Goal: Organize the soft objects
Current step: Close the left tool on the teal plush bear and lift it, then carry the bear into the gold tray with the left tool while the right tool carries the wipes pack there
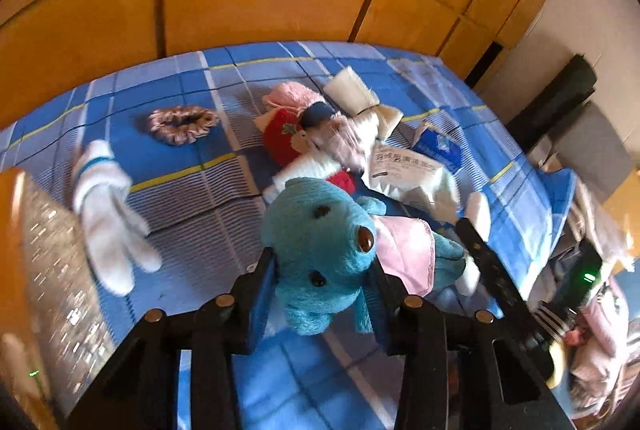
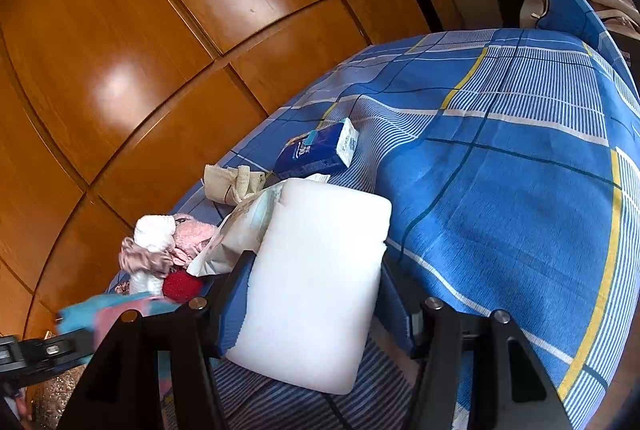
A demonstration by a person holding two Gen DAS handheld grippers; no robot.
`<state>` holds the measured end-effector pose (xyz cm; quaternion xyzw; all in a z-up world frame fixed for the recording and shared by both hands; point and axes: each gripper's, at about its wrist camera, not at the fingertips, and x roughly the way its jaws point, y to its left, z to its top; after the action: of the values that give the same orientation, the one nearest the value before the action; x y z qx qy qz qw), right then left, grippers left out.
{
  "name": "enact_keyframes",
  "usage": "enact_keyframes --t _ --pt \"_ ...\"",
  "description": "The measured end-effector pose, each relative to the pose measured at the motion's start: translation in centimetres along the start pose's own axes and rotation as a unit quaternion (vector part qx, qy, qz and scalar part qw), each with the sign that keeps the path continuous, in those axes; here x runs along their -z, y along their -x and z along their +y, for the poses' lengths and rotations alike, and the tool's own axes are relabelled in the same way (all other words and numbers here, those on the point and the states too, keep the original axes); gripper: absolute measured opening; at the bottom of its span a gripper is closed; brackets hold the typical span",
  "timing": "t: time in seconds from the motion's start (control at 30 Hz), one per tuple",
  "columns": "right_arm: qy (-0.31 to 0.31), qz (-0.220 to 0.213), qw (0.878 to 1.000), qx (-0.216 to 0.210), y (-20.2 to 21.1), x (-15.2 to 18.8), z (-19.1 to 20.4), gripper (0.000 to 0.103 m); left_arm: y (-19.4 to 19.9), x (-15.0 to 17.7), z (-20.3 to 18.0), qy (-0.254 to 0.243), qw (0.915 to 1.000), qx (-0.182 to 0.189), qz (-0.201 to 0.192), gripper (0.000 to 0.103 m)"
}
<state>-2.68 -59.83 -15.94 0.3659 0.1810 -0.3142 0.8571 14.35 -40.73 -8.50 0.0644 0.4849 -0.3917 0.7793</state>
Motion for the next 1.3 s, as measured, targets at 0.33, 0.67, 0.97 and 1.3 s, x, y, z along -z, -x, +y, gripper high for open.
enact_keyframes --t 0.33,0.67,0.97,1.3 --pt "0.01 0.005 1.0 0.012 -0.1 -0.1 0.4 0.06 11.1 2.1 2.1 0.013 0.9945 0.076 -0.071 0.042" --pt "0.027 -0.001 0.999 0.037 0.3 -0.1 1.0 0.06 24.0 3.5 11.8 0.074 0.9787 0.05 -0.185 0.042" --pt "0.045 0.006 0.997 0.067 0.4 -0.4 1.9 0.06 31.1 9.1 26.7 0.197 0.9464 -0.089 -0.24 0.043" --pt "0.065 -0.022 0.997 0.029 5.8 -1.1 6.4 0.06 28.0 16.2 39.8 0.305 0.9135 -0.211 -0.168 0.043"
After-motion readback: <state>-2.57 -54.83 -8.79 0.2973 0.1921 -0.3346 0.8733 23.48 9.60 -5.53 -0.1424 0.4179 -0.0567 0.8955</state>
